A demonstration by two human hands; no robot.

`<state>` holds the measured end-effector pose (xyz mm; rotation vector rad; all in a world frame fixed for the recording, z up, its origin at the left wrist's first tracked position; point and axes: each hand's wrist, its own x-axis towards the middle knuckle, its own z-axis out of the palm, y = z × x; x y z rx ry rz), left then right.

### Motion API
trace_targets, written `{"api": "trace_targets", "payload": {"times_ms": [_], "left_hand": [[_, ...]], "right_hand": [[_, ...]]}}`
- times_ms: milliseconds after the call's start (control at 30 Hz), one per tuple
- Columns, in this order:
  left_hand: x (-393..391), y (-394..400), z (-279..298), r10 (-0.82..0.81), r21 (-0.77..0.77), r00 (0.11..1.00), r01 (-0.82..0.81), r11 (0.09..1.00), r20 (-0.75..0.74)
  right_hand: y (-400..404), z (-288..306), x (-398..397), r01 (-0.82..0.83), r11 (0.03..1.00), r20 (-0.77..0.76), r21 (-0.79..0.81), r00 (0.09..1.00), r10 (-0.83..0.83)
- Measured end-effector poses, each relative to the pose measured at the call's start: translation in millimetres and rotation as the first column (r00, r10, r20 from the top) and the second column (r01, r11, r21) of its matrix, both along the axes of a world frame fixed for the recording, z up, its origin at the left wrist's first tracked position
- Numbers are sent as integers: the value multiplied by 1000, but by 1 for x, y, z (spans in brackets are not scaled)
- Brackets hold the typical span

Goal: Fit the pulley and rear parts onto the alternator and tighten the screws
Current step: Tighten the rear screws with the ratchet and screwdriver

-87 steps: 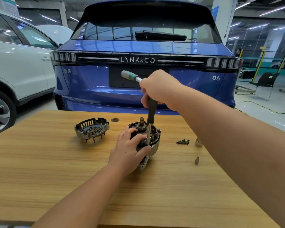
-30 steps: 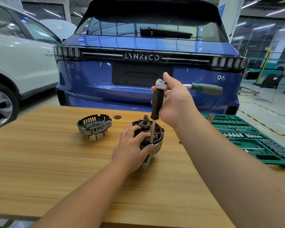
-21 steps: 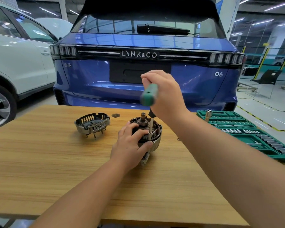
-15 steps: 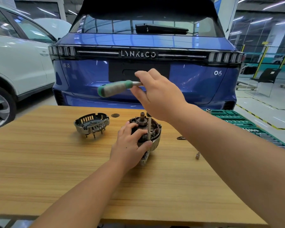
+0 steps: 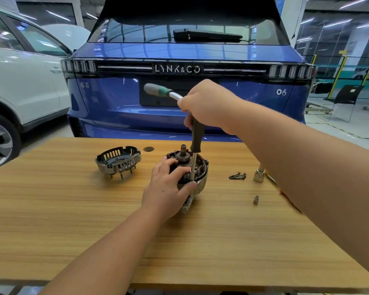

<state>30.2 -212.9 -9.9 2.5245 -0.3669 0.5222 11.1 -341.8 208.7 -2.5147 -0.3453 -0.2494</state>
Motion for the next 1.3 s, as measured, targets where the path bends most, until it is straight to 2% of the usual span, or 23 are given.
{"api": "trace_targets", "payload": {"times_ms": [33,67,100,167,233,267,333,400,433,567,667,867,1033,1100,1133,1233,1300], "left_hand": [[0,0,0,-1,1,1000,1,1000,-2],[1,1,0,-4,-1,1000,4,1000,-4],[1,1,0,-7,-3,1000,7,1000,-7],[2,2,1,-11,1,1000,11,1000,-10],[2,2,1,-6,7,1000,6,1000,-13],[2,2,2,-3,11,1000,4,1000,-16],[2,2,2,-2,17,1000,2,1000,-20],[2,2,2,-9,11,1000,9,1000,-22],[2,2,2,-12,7,1000,13,1000,-21],[3,2,2,-13,2,1000,13,1000,-20],[3,2,2,-9,3,1000,9,1000,-16],[3,2,1,-9,3,1000,9,1000,-16],[3,4,2,-27,3,999,27,1000,-23],[3,5,2,-35,-9,999,34,999,-13],[3,5,2,-38,-16,999,38,999,-9],[3,5,1,-43,-21,999,42,999,-10],[3,5,1,-51,-26,999,51,998,-12]], "right_hand": [[0,1,0,38,984,-115,175,993,-17],[-2,0,0,95,918,-234,385,972,-2],[-6,-2,0,156,800,-324,579,945,51],[-12,-12,1,260,508,-405,821,893,197],[-13,-25,5,316,218,-369,923,887,279],[-12,-30,7,316,112,-334,942,900,280],[-6,-39,10,303,31,-301,953,921,247],[0,-47,10,259,60,-266,964,943,200],[3,-51,10,199,107,-214,974,964,158],[9,-63,8,-40,407,54,912,998,-22],[8,-66,9,-126,512,162,850,986,-27],[-2,-73,16,-210,555,326,805,938,-117],[-12,-74,23,-273,687,469,673,876,-112],[-10,-73,22,-278,632,405,723,912,-63],[-9,-73,22,-262,574,340,775,940,-29],[-10,-72,24,-163,299,120,940,980,159],[-17,-70,28,-98,173,48,980,960,275]]}}
